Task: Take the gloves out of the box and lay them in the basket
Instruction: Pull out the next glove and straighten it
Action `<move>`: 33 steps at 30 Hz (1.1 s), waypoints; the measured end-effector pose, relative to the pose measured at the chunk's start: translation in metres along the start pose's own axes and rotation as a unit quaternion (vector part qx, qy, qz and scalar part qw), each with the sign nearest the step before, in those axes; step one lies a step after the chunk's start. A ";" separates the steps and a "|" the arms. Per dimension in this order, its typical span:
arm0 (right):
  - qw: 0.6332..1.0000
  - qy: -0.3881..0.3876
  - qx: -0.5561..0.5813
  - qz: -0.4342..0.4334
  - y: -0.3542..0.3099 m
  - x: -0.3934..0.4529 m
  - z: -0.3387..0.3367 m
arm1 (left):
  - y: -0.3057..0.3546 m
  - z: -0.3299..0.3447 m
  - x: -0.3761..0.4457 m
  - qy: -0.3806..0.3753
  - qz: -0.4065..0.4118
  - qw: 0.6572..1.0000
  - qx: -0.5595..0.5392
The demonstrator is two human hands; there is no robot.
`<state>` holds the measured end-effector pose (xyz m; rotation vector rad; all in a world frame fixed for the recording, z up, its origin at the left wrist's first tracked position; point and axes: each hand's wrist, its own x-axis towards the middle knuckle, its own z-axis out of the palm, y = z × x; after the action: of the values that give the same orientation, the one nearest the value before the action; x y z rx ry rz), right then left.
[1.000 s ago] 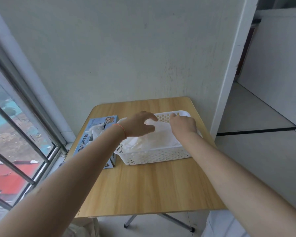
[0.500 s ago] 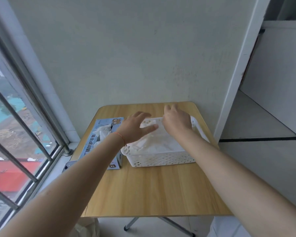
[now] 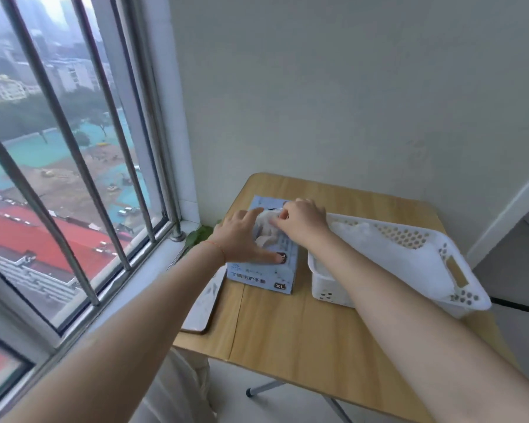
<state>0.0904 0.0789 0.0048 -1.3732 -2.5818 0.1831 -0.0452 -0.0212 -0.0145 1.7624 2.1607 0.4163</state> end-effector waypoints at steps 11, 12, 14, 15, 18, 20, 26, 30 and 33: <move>0.968 0.106 0.229 -0.004 -0.006 0.005 -0.021 | -0.004 0.001 0.002 0.004 0.005 1.000 -0.011; 0.960 0.117 0.256 -0.003 -0.006 0.004 -0.027 | -0.005 0.002 0.004 0.007 0.006 1.000 -0.014; 0.944 0.127 0.305 0.006 -0.005 0.000 -0.037 | -0.004 -0.001 0.005 0.028 0.010 0.997 -0.064; 0.935 0.126 0.331 0.015 -0.004 0.000 -0.040 | -0.002 -0.003 0.004 0.050 0.012 0.992 -0.114; 0.892 0.104 0.435 0.065 0.000 0.000 -0.045 | 0.010 -0.011 0.002 0.131 0.001 0.954 -0.270; 0.846 0.089 0.517 0.095 0.002 -0.004 -0.050 | 0.019 -0.017 0.004 0.165 -0.035 0.920 -0.355; 0.783 0.080 0.609 0.101 0.009 -0.019 -0.063 | 0.037 -0.032 0.002 0.087 -0.087 0.805 -0.581; 0.800 0.070 0.589 0.090 0.015 -0.030 -0.069 | 0.044 -0.041 0.002 0.094 -0.043 0.769 -0.631; 0.820 0.057 0.565 0.067 0.016 -0.040 -0.073 | 0.050 -0.048 0.000 0.067 -0.026 0.782 -0.619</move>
<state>0.1423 0.0553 0.0669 -0.9759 -1.6380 1.3361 -0.0214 -0.0122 0.0500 0.8706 1.3009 1.5241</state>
